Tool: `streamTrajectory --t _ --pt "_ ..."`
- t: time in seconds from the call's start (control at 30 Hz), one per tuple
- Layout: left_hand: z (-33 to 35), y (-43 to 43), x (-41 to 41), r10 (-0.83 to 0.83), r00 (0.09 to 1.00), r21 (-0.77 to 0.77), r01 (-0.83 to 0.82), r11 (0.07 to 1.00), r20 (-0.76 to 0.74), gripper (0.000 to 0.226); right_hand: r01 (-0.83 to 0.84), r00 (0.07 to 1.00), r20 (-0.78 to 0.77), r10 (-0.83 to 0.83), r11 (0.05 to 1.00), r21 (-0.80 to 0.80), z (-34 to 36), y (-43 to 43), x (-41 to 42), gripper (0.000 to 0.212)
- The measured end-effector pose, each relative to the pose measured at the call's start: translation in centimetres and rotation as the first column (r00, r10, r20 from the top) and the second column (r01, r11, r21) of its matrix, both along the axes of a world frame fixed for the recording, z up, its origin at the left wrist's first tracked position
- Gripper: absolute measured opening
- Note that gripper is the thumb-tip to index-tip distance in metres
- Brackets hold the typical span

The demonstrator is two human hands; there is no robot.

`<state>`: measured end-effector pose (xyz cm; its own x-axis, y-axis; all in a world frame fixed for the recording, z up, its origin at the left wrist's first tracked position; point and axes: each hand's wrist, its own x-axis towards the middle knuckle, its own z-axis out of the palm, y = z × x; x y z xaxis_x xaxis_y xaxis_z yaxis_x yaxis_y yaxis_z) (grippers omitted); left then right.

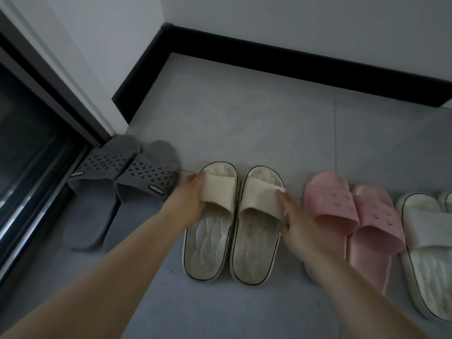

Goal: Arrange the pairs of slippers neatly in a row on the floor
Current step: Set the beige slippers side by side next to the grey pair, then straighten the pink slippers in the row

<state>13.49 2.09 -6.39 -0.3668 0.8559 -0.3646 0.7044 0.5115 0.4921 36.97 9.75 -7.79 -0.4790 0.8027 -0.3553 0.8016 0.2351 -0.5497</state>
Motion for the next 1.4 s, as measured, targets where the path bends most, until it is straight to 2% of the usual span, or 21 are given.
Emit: streamTrajectory --t 0.2,0.33,0.53,0.77,0.87,0.97,1.03,1.1,1.13,1.2,1.27,1.33,1.4 --pt "-0.1 0.5 -0.5 0.108 0.994 -0.042 -0.109 0.993 -0.023 0.072 -0.016 1.000 -0.015 0.016 1.000 0.000 0.5 0.2 0.0 0.068" --pt "-0.3 0.4 -0.2 0.181 0.983 -0.036 -0.182 0.983 -0.039 0.066 -0.029 1.000 -0.002 0.029 1.000 0.005 0.6 -0.4 0.3 0.067" --pt "-0.2 0.3 0.2 0.153 0.986 -0.011 -0.154 0.988 -0.060 0.048 -0.067 0.998 0.006 0.067 0.998 0.009 0.4 0.1 -0.2 0.067" --pt "0.4 0.1 0.5 0.105 0.990 -0.075 -0.112 0.991 -0.096 0.054 -0.069 0.997 -0.040 0.069 0.998 0.001 0.9 0.0 0.1 0.067" --pt "1.3 1.1 1.6 0.018 0.981 -0.073 -0.032 0.997 -0.192 0.068 -0.037 0.995 -0.091 0.042 0.997 0.061 1.9 -0.6 1.8 0.066" --pt "2.5 2.8 4.9 -0.089 0.975 0.029 0.097 0.995 -0.204 0.072 0.040 0.996 -0.081 -0.025 0.979 0.198 3.0 0.0 5.3 0.055" --pt "3.2 4.0 7.9 -0.208 0.960 0.108 0.231 0.967 -0.189 0.072 0.141 0.990 -0.045 -0.134 0.958 0.251 3.6 1.2 8.6 0.053" --pt "3.9 5.6 10.8 -0.403 0.895 0.126 0.429 0.894 -0.189 0.075 0.232 0.966 0.050 -0.255 0.934 0.271 4.2 3.0 11.9 0.060" --pt "4.4 6.6 12.0 -0.508 0.840 0.104 0.532 0.840 -0.189 0.074 0.254 0.953 0.100 -0.285 0.936 0.245 4.2 4.1 13.6 0.066" --pt "5.6 9.5 14.1 -0.661 0.736 0.024 0.671 0.741 -0.145 0.071 0.264 0.947 0.161 -0.276 0.960 0.092 4.1 6.0 16.4 0.078" --pt "6.9 12.9 16.0 -0.745 0.657 -0.075 0.742 0.666 -0.112 0.066 0.241 0.964 0.132 -0.231 0.968 -0.064 3.9 7.3 18.0 0.083" --pt "7.6 15.8 18.0 -0.780 0.614 -0.171 0.761 0.625 -0.119 0.069 0.185 0.976 0.134 -0.173 0.979 -0.083 3.3 7.7 18.5 0.079" --pt "6.9 17.0 19.7 -0.766 0.634 -0.250 0.729 0.637 -0.103 0.079 0.121 0.979 0.163 -0.120 0.993 0.008 2.3 7.6 18.5 0.073"
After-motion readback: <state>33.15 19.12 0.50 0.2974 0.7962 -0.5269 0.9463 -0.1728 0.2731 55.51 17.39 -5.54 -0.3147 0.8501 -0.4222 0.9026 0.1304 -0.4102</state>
